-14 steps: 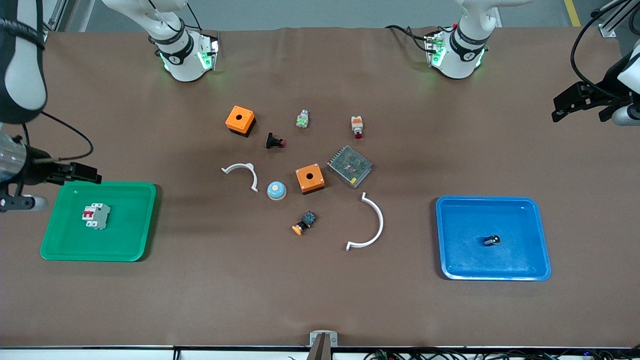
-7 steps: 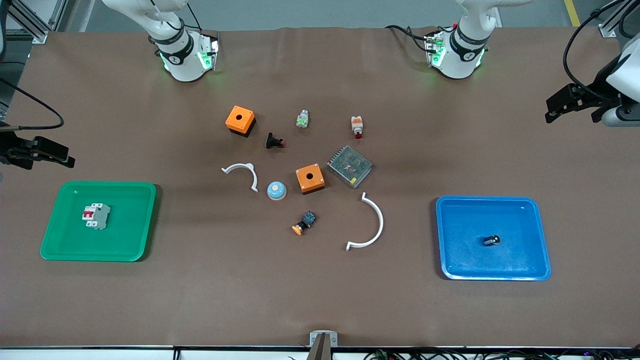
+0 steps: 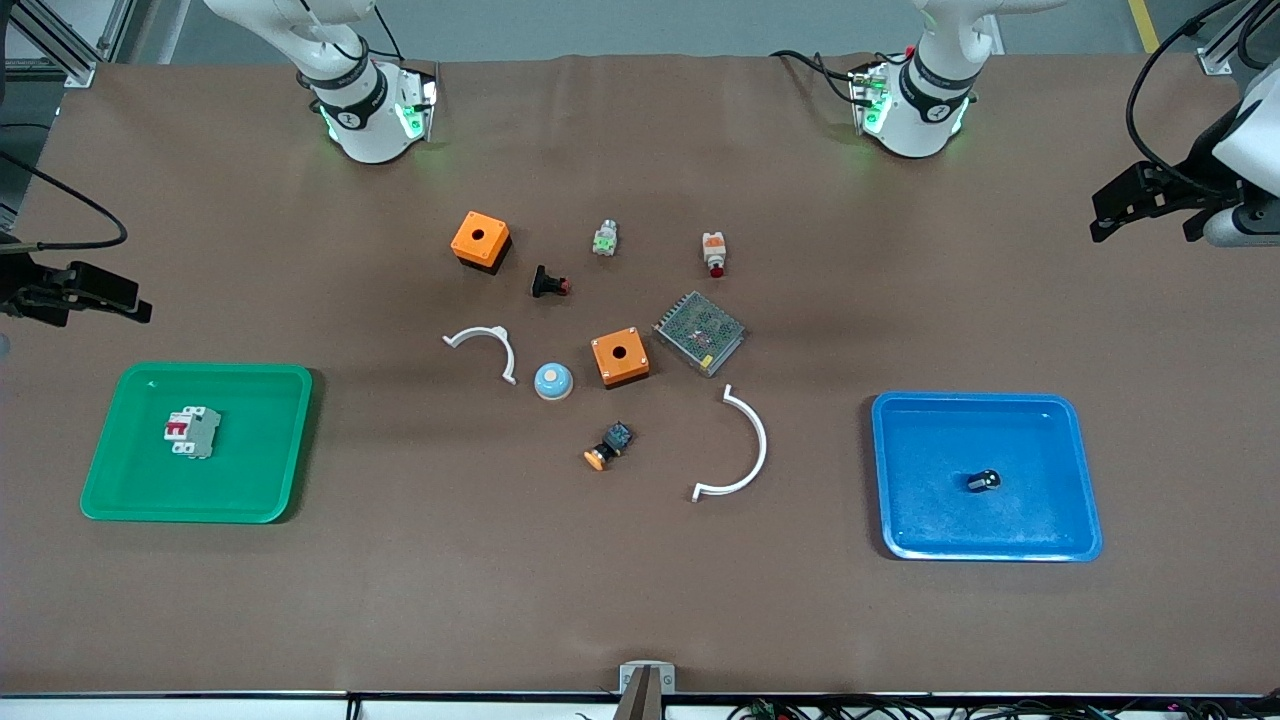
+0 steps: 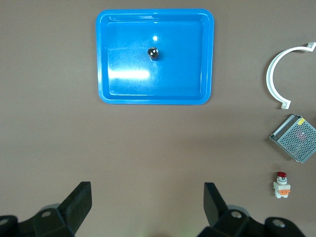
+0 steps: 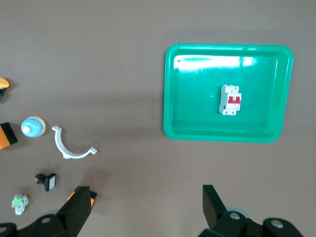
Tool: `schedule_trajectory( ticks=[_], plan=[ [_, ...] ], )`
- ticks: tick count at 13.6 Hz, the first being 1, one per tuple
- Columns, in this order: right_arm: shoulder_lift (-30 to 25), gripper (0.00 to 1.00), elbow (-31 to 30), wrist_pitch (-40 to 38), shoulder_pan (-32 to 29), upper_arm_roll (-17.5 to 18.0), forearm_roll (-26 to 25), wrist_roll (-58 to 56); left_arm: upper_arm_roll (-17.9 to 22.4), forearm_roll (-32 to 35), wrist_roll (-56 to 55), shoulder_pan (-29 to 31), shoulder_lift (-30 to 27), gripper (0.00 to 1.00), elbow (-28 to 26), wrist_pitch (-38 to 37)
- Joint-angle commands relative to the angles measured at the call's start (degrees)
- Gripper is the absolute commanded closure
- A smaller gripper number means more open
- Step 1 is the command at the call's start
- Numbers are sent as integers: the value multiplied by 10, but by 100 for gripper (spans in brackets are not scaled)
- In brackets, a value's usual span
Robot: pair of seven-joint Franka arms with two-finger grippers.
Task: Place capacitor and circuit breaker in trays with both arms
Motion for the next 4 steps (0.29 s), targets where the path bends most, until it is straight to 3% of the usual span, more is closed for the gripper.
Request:
schedule_trajectory(
  ticks=[1, 4],
  plan=[
    [-53, 0, -43, -8, 1, 2, -8, 5, -2, 7, 5, -1, 3, 0, 9, 3],
    [-77, 0, -62, -8, 2, 2, -23, 6, -2, 7, 0, -3, 8, 0, 16, 1]
  ],
)
